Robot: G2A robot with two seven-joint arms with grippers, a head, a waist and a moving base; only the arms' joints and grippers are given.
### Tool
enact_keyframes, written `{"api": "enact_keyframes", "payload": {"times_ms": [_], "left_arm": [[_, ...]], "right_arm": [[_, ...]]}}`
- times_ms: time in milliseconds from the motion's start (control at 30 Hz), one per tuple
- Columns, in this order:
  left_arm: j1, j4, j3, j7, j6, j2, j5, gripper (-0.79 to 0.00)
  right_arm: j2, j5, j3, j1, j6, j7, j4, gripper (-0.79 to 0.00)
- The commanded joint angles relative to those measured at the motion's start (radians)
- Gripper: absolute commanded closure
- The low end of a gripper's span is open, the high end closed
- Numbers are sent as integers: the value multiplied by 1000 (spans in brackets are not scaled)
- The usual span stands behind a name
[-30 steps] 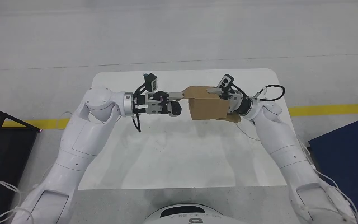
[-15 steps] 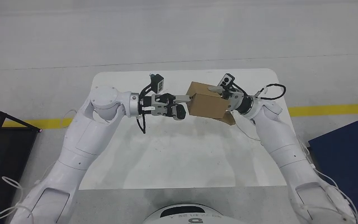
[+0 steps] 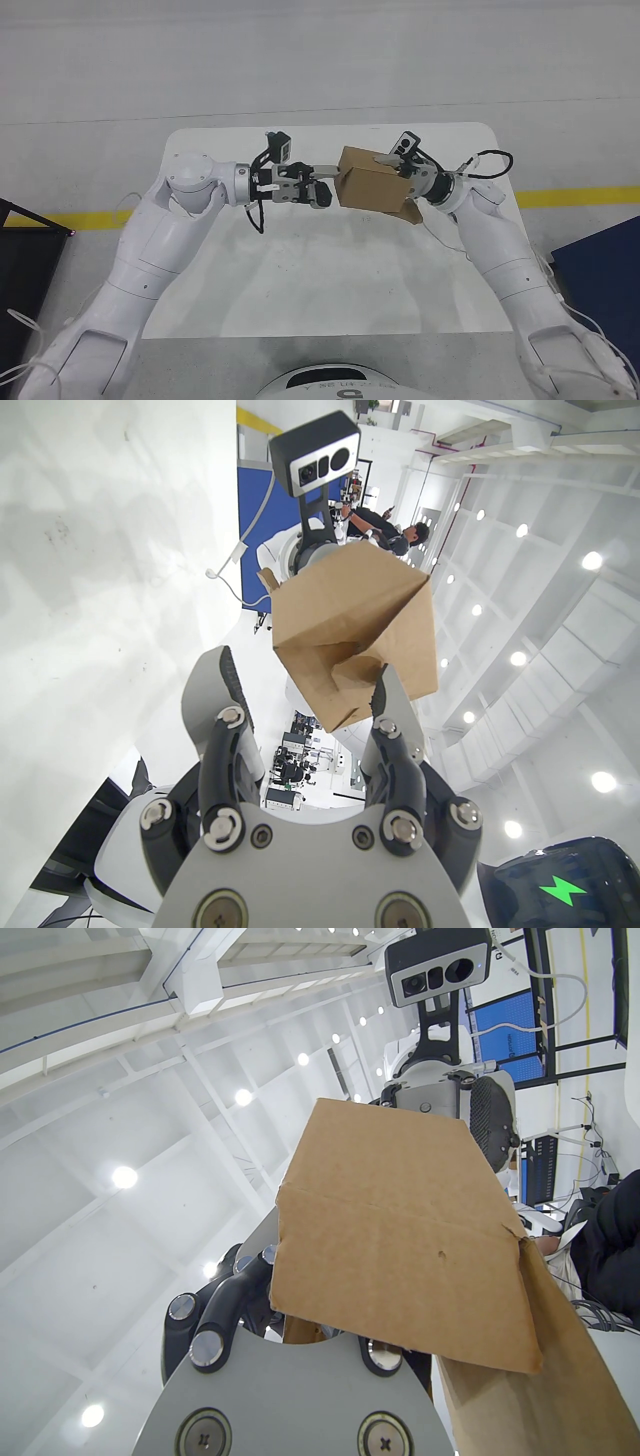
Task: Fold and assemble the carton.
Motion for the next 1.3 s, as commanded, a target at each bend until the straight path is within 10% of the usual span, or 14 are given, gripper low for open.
{"api": "enact_keyframes", "payload": {"times_ms": [0, 700, 1267], "left_arm": [[-3, 0, 8, 0, -2, -1, 2, -539], [-9, -8, 42, 14, -1, -8, -7, -517], [-12, 0, 51, 23, -5, -9, 1, -646]], "right_arm": [[0, 1, 1, 0, 1, 2, 1, 0], [-3, -3, -5, 1, 8, 5, -1, 0], [-5, 1, -1, 2, 11, 5, 2, 0]]}}
